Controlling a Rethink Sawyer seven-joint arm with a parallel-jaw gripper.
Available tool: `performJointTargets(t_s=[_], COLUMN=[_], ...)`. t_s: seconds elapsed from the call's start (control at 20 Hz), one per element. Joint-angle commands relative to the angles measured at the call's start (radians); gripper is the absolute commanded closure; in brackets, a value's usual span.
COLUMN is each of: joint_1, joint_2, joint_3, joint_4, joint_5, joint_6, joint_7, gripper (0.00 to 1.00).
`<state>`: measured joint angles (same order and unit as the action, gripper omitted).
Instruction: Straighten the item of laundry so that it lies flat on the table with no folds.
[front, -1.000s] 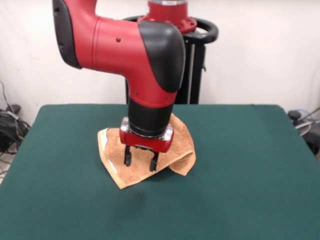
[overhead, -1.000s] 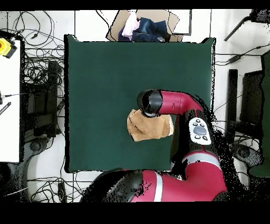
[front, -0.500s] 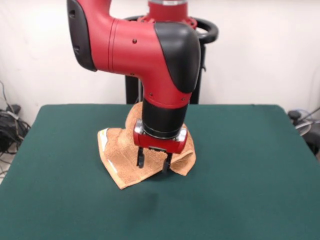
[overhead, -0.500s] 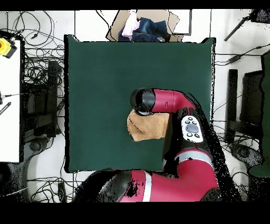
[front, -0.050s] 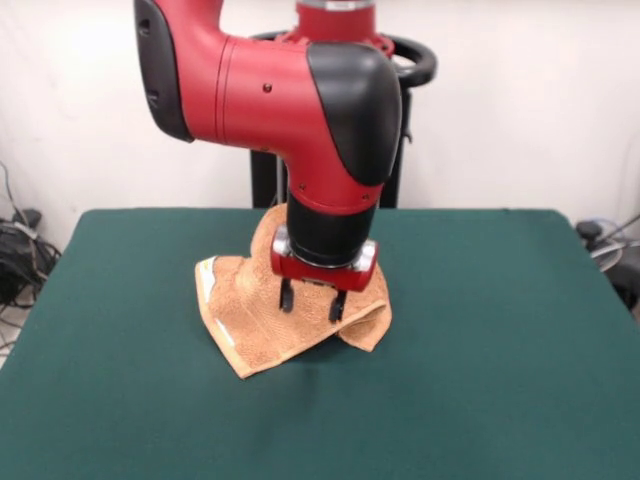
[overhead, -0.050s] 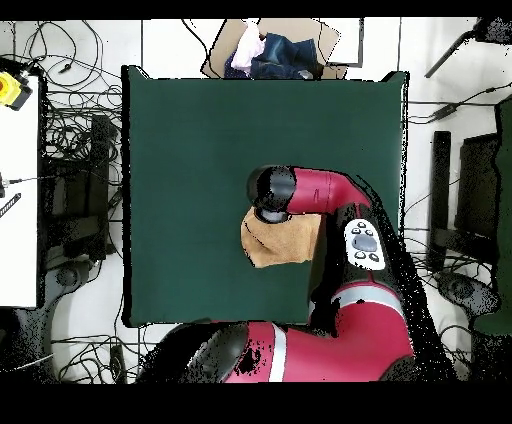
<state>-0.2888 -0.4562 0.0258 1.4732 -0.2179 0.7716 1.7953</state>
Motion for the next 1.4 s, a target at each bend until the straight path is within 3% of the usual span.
performJointTargets(t_s=[0.05,1.4], joint_1=[0.025,-0.036], joint_2=[0.039,0.062], joint_3=[0.011,0.081], joint_4=[0.001,0.011], joint_5=[0.031,0.038], joint_6=[0.165,0.075], joint_7=[0.101,0.072], gripper=[0.00,0.00])
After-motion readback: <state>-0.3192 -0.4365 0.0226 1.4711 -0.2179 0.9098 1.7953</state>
